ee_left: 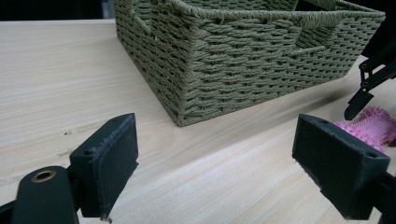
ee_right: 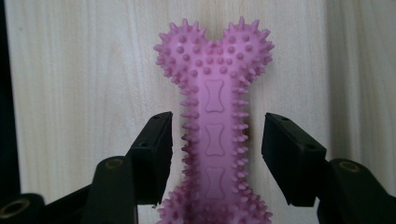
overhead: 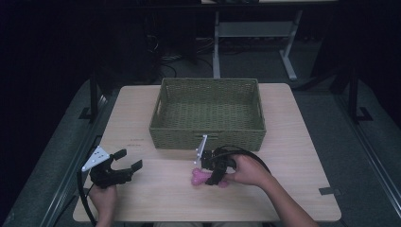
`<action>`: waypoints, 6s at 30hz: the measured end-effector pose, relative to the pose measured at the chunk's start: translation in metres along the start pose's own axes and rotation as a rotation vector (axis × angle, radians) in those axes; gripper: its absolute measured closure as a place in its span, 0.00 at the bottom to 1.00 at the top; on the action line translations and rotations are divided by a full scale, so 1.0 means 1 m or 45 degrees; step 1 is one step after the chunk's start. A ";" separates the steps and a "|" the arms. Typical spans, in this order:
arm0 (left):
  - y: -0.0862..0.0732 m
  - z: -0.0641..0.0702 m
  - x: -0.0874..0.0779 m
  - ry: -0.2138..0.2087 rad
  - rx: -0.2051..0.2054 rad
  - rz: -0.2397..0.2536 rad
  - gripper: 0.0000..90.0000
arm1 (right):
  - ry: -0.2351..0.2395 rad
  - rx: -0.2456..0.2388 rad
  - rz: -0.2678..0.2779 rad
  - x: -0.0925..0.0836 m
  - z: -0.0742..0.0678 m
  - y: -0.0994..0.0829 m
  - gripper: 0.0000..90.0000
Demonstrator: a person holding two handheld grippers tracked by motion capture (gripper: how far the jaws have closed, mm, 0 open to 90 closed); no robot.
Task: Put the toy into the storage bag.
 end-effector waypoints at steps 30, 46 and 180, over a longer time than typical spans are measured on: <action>0.000 -0.001 -0.001 0.002 -0.002 0.004 0.15 | 0.018 -0.075 0.011 -0.003 -0.005 0.002 0.64; 0.000 0.000 -0.001 0.000 0.000 0.001 0.15 | 0.059 -0.040 0.118 -0.047 0.003 0.006 0.64; 0.000 -0.003 -0.002 0.008 -0.015 0.010 0.15 | 0.057 0.142 0.181 -0.142 0.140 0.050 0.64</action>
Point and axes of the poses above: each handheld gripper's, and its own axes: x roughly forward along the jaws, y roughly out of its top, z roughly to its right, the point moved 8 cm from there along x, roughly forward along the jaws, and after that the axes turned 10 degrees about x, right-handed, at the moved point
